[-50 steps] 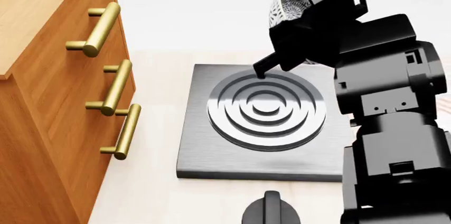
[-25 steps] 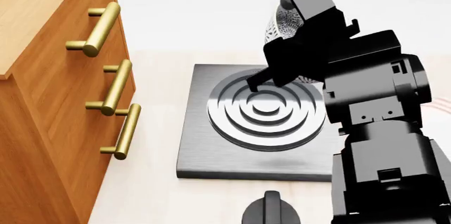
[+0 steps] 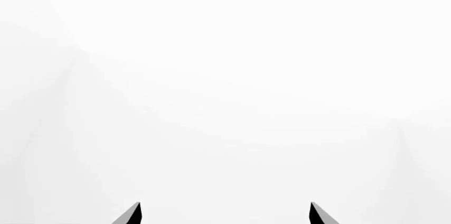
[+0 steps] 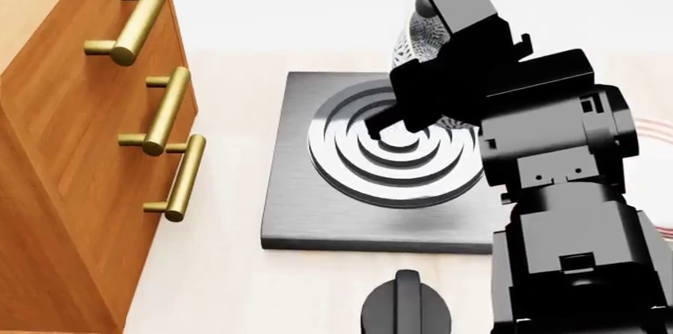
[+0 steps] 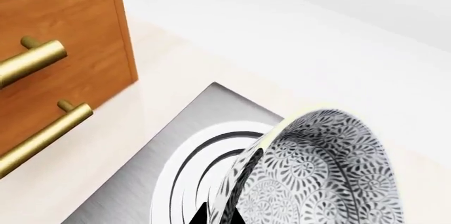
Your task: Put the bowl on the stove.
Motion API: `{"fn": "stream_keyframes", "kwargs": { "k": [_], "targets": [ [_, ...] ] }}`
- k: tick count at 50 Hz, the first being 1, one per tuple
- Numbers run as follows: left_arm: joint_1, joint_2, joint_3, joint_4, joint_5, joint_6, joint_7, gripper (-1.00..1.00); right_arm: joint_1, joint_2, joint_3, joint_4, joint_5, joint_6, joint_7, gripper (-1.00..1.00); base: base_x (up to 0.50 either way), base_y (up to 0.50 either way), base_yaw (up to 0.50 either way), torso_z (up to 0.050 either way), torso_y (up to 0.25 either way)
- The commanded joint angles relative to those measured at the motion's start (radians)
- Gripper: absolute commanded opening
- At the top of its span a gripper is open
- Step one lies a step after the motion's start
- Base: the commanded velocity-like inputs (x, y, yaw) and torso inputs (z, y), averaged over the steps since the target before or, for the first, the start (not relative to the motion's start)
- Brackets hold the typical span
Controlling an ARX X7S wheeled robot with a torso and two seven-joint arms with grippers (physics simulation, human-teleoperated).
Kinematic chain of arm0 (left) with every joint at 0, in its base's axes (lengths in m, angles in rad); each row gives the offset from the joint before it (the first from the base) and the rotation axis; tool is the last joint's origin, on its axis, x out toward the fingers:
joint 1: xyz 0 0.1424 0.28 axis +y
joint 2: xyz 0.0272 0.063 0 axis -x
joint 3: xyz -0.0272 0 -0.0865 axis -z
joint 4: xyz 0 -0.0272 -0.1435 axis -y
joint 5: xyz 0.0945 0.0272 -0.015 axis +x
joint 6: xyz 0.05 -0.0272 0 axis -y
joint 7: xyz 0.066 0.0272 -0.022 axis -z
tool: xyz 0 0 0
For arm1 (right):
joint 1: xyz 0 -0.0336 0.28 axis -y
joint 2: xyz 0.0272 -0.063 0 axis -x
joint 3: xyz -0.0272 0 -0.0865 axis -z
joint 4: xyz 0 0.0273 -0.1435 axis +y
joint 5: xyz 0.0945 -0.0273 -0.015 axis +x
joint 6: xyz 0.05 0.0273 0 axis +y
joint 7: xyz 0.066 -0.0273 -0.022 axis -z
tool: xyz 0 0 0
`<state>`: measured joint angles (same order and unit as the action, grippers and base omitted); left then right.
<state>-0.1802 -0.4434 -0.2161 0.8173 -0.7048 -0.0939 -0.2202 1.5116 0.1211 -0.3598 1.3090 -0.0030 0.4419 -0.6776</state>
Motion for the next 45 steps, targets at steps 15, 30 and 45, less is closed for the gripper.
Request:
{"fn": "stream_keyframes", "kwargs": {
  "k": [15,30,45],
  "targets": [
    [0.006,-0.003,0.008,-0.003,0.01,0.019,0.009,1.0,0.009,-0.01,0.012,0.0,0.003,-0.006,-0.003,-1.0,0.0,0.0,0.0,0.0,-0.093],
    [0.008,-0.005,0.007,-0.01,0.0,0.026,0.01,1.0,0.014,-0.015,0.017,0.0,0.005,-0.002,0.007,-1.0,0.0,0.0,0.0,0.0,-0.011],
    [0.017,-0.01,0.019,-0.007,0.0,0.033,0.022,1.0,0.014,-0.015,0.017,0.0,0.005,-0.002,0.007,-1.0,0.0,0.0,0.0,0.0,-0.078]
  ]
}}
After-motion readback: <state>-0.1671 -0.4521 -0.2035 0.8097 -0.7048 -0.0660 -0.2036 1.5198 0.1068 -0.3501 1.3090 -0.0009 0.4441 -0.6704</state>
